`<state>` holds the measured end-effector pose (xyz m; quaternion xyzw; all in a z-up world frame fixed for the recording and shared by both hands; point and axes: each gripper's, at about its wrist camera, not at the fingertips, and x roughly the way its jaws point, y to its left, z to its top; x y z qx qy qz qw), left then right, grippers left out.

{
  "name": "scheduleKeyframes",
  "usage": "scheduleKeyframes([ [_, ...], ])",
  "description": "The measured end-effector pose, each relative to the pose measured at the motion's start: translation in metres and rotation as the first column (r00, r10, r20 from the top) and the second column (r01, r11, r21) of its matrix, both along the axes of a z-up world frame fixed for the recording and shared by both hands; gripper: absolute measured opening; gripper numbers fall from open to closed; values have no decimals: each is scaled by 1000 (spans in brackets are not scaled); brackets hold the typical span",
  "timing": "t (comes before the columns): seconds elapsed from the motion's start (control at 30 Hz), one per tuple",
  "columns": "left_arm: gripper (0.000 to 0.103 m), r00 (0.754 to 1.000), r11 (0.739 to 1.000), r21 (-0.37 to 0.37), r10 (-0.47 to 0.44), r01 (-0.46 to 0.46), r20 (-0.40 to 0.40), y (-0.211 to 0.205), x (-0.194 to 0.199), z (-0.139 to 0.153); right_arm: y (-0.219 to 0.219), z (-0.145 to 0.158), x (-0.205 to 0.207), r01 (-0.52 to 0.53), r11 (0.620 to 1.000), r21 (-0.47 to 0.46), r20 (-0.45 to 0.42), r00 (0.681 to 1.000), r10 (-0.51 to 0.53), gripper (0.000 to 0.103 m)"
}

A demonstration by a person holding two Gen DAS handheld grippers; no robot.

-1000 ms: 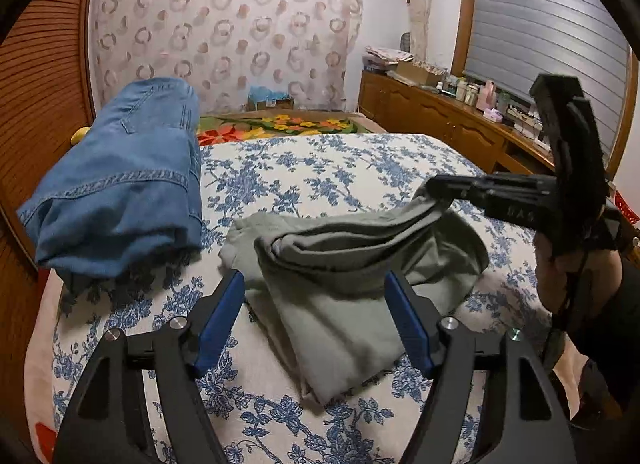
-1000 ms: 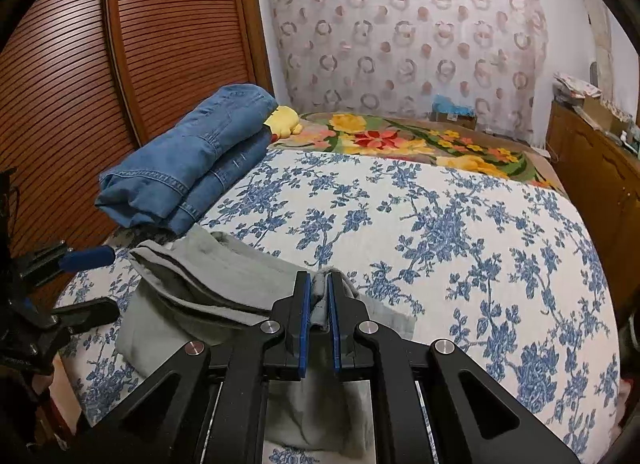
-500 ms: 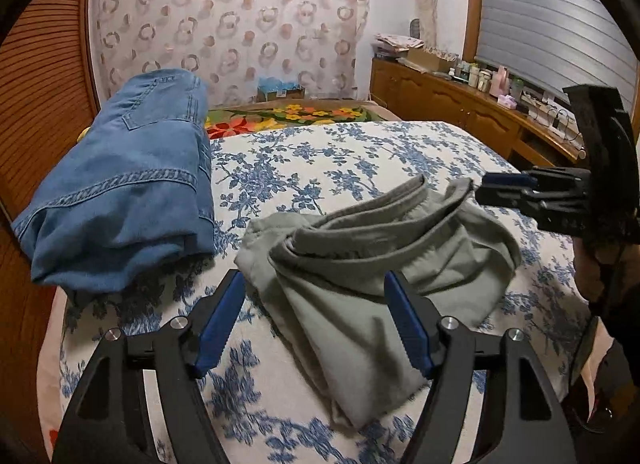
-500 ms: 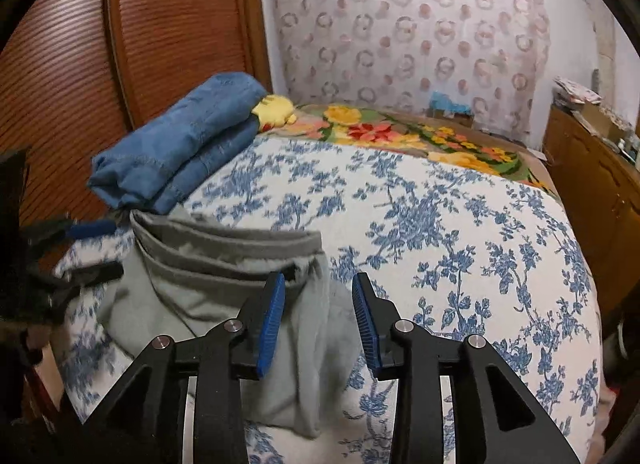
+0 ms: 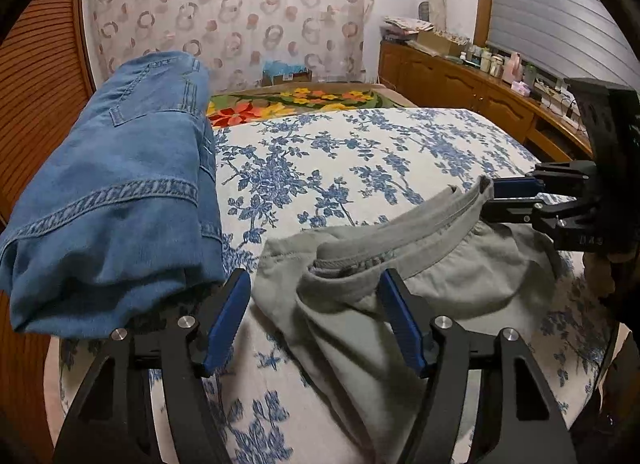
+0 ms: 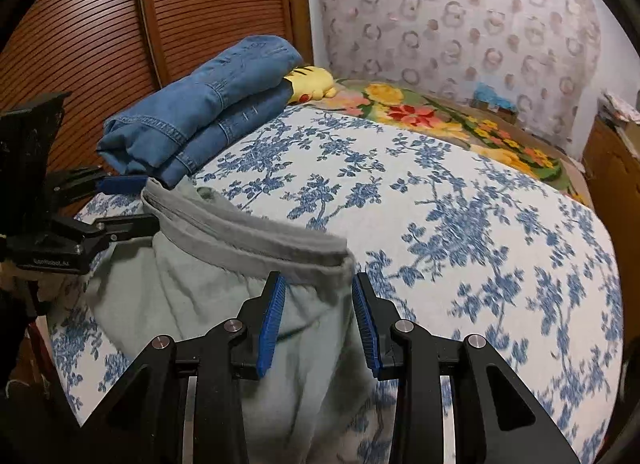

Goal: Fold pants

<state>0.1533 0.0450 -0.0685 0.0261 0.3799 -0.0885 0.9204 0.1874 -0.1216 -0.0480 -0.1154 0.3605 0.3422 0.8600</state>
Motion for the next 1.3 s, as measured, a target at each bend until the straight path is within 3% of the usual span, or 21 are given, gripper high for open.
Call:
scheduleKeyframes([
  [0.4,69,999,1000,9,1,-1,-32,2,21,-10,2,-17,36,7,999,54,-105,994,-1,36],
  [0.53,69,999,1000,6,1,-1,-35,2,22,-11,0,-17,37,7,998,68,-99,995,-1,14],
  [0.6,69,999,1000,4,4,-4,-33,2,21,-10,-5,-15,37,57,996,67,-63,997,-53,10],
  [0.8,69,1000,1000,-29,10,-10,-9,1,14,4,-5,-20,36,79,996,45,-66,995,-76,9],
  [1.3,69,1000,999,-32,-9,9,5,-11,10,12,-4,-21,41,85,996,38,-86,993,-82,9],
])
